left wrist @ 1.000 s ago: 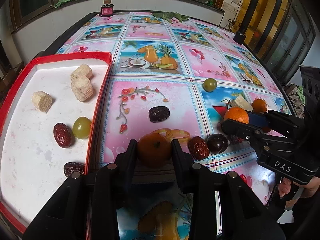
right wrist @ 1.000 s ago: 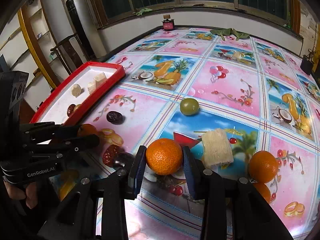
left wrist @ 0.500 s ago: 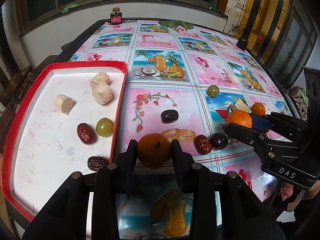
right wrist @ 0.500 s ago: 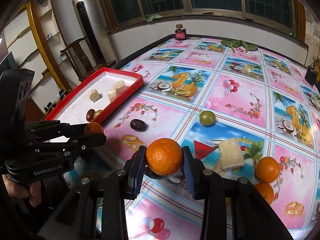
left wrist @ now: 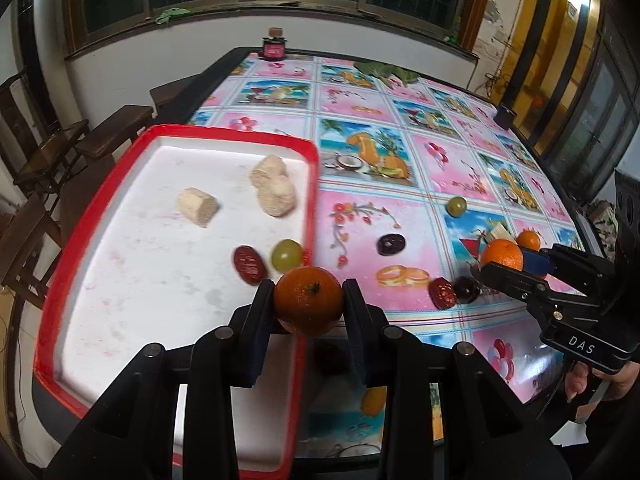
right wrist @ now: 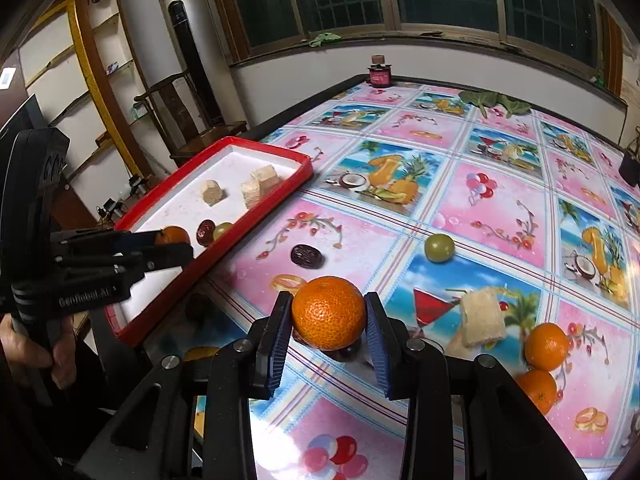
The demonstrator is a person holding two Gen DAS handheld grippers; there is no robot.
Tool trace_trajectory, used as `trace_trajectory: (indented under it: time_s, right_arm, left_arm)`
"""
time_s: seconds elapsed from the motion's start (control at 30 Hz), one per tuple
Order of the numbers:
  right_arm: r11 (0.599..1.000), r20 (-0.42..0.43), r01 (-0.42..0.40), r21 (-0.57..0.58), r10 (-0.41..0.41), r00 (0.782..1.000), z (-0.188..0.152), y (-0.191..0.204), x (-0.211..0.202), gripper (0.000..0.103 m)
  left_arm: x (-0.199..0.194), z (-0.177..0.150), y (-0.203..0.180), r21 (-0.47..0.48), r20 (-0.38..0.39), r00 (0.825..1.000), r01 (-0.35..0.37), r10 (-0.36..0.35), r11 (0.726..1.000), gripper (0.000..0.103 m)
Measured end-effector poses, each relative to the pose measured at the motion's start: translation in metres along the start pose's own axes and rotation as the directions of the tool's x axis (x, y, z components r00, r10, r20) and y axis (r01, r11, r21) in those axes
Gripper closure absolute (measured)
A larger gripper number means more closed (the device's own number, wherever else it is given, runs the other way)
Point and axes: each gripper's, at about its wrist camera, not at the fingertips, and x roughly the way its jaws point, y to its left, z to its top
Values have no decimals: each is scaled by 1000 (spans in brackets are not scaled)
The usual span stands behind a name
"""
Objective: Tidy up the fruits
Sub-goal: 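Carry the left tool's orange over the tray while the right tool carries its orange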
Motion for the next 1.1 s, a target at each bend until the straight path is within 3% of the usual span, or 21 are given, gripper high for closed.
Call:
trace_trajectory:
  time_s: [0.67,1.1]
  right_arm:
    - [985,-25,-148,-87,146,989,41,48,23,67]
    - [963,-64,-236,-131,229,971,78,89,67,67]
  left_arm:
    - [1,-1,68,-99,-6,995,-98,98,990,71]
    - [16,1,85,-131,-24,995,-103,101,986,71]
